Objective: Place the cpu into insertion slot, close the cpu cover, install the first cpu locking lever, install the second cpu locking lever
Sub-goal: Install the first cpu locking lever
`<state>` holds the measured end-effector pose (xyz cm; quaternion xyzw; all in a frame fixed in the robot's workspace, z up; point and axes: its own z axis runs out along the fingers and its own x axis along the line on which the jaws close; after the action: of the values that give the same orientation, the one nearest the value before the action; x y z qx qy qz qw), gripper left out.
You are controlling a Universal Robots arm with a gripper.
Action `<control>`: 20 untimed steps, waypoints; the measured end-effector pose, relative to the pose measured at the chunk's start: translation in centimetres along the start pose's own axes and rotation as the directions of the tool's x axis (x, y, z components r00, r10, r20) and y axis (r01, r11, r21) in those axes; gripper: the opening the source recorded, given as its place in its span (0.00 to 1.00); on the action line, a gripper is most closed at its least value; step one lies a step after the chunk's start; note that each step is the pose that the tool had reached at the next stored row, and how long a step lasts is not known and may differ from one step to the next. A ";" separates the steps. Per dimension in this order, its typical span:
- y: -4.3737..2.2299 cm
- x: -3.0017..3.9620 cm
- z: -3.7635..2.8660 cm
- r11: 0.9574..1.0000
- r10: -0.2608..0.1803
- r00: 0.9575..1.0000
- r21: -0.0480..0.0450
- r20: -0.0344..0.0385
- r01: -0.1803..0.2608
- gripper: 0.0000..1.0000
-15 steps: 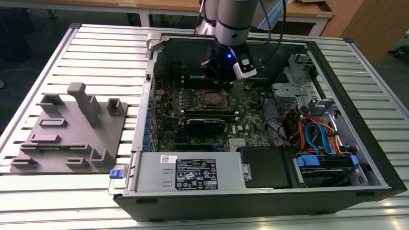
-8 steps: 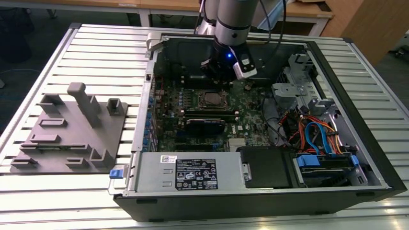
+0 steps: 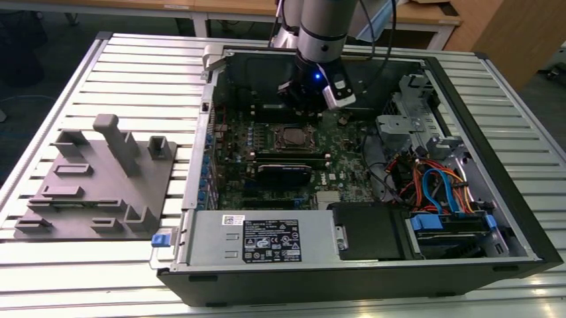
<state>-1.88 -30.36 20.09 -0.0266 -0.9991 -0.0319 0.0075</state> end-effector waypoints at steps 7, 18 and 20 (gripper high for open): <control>-0.02 0.00 0.19 1.000 0.000 1.000 0.012 0.000 0.000 0.10; -0.04 -0.01 0.57 1.000 0.000 1.000 0.016 0.001 0.000 0.10; -0.04 -0.01 0.56 1.000 0.000 1.000 0.016 0.001 0.000 0.10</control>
<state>-1.88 -30.36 19.53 -0.0266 -0.9993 -0.0238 0.0074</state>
